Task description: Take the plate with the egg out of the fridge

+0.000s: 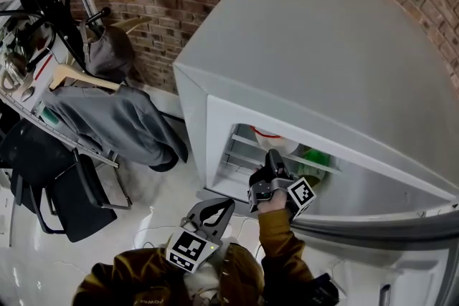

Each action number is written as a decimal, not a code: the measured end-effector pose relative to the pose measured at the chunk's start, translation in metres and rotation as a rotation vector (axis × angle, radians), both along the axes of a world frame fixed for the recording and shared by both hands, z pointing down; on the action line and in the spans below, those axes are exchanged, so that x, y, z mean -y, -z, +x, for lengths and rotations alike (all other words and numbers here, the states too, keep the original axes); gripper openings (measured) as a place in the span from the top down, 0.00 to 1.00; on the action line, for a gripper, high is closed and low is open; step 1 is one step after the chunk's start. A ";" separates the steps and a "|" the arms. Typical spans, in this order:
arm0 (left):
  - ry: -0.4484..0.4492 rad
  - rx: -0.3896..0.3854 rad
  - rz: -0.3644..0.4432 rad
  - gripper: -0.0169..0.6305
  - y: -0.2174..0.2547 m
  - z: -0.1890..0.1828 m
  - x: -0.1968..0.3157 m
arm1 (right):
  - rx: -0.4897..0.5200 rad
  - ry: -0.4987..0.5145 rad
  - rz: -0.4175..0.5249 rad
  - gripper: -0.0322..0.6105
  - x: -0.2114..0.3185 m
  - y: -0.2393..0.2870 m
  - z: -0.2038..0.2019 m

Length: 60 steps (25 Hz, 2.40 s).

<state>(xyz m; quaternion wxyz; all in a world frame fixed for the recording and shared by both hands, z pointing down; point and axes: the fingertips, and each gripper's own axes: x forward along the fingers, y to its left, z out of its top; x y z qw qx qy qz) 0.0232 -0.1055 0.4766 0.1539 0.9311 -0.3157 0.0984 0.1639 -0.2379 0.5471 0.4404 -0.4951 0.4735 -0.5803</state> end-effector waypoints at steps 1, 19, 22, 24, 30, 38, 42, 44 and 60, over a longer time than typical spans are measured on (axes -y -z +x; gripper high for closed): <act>0.001 0.000 0.000 0.96 0.000 0.000 0.000 | 0.003 -0.002 0.005 0.82 0.001 0.001 0.001; 0.009 -0.003 0.002 0.96 0.001 -0.007 -0.002 | 0.089 -0.042 -0.041 0.92 0.000 -0.005 0.003; 0.008 -0.003 0.001 0.96 0.001 -0.009 -0.004 | 0.084 -0.041 -0.039 0.92 -0.002 -0.005 0.001; 0.006 -0.005 0.001 0.96 0.002 -0.010 -0.005 | 0.083 -0.039 -0.037 0.92 -0.004 -0.005 0.000; 0.000 -0.006 0.003 0.96 0.003 -0.010 -0.011 | 0.083 -0.029 -0.025 0.92 -0.008 -0.002 -0.004; -0.004 -0.009 0.005 0.96 0.004 -0.011 -0.017 | 0.062 -0.011 0.003 0.93 -0.016 0.001 -0.008; -0.006 -0.010 0.006 0.96 0.005 -0.011 -0.019 | 0.024 -0.003 0.038 0.93 -0.019 0.008 -0.008; -0.005 -0.012 0.003 0.96 0.006 -0.011 -0.021 | 0.020 -0.002 0.044 0.93 -0.021 0.009 -0.008; -0.017 -0.007 0.005 0.96 0.005 -0.007 -0.027 | 0.057 -0.010 0.056 0.92 -0.024 0.003 -0.006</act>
